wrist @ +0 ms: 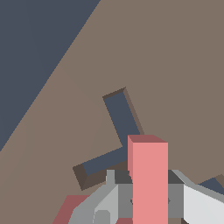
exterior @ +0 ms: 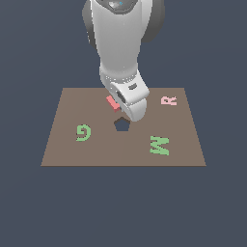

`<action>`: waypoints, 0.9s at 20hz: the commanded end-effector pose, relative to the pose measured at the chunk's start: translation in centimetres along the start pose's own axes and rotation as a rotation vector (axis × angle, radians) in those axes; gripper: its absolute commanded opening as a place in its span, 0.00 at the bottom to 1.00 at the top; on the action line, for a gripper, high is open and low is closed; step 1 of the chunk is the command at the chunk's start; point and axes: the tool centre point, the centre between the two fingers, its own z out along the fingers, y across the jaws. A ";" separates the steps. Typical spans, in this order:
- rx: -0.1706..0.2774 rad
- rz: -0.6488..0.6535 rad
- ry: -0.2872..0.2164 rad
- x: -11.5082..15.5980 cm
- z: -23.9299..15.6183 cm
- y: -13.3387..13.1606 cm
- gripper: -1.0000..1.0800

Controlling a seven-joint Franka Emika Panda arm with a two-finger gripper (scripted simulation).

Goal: Insert a designated object into the corresponding slot on a board.

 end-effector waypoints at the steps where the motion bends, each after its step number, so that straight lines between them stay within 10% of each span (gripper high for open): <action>1: 0.000 -0.095 0.000 0.8 0.0 0.0 0.00; 18: 0.001 -0.387 0.001 3.3 -0.1 -0.7 0.00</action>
